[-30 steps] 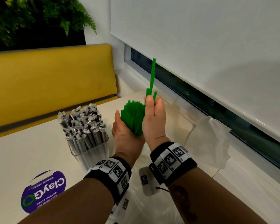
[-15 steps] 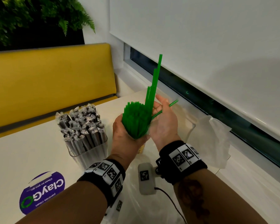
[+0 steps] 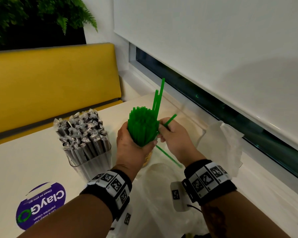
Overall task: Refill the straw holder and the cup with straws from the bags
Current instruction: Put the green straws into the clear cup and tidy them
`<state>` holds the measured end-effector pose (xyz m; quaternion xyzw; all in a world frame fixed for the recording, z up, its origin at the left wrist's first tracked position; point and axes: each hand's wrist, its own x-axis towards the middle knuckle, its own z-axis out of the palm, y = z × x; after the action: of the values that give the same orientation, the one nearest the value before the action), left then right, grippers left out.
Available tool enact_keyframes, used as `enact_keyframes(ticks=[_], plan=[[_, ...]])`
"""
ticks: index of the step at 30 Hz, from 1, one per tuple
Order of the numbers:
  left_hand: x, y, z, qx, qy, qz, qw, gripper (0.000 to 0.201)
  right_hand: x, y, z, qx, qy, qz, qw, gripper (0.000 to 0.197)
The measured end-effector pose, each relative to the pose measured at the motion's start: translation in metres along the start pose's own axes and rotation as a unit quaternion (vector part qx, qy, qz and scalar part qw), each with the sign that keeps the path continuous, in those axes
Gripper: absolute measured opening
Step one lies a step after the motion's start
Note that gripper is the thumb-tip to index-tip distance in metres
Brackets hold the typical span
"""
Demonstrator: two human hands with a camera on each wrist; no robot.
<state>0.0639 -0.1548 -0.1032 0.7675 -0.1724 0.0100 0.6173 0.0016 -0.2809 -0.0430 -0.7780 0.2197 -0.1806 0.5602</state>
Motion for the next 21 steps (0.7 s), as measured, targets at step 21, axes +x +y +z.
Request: enact_keyframes(ticks=[21], plan=[[0.000,-0.007,-0.005,0.027,-0.026,0.016,0.999,0.114,0.037,0.136,-0.012,-0.606,-0.056,-0.001,0.794,0.029]])
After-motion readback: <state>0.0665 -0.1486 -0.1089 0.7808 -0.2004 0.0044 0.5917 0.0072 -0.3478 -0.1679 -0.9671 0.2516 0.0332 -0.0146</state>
